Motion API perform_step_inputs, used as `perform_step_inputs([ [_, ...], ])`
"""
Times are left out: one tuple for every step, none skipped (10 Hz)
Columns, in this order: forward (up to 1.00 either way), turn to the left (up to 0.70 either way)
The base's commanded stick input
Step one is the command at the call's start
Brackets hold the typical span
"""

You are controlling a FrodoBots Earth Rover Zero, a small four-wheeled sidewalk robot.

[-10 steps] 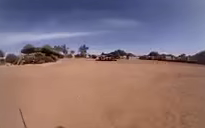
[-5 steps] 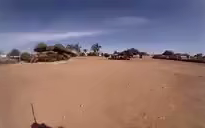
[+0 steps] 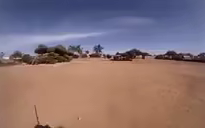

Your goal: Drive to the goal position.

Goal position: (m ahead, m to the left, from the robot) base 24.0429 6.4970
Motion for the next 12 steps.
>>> perform_step_inputs([
  [0.7,0.0],
  [0.7,0.0],
  [0.7,0.0],
  [0.7,0.0],
  [0.7,0.0],
  [0.7,0.0],
  [0.7,0.0],
  [0.7,0.0],
  [0.7,0.0],
  [0.7,0.0],
  [0.7,0.0],
  [0.7,0.0],
])
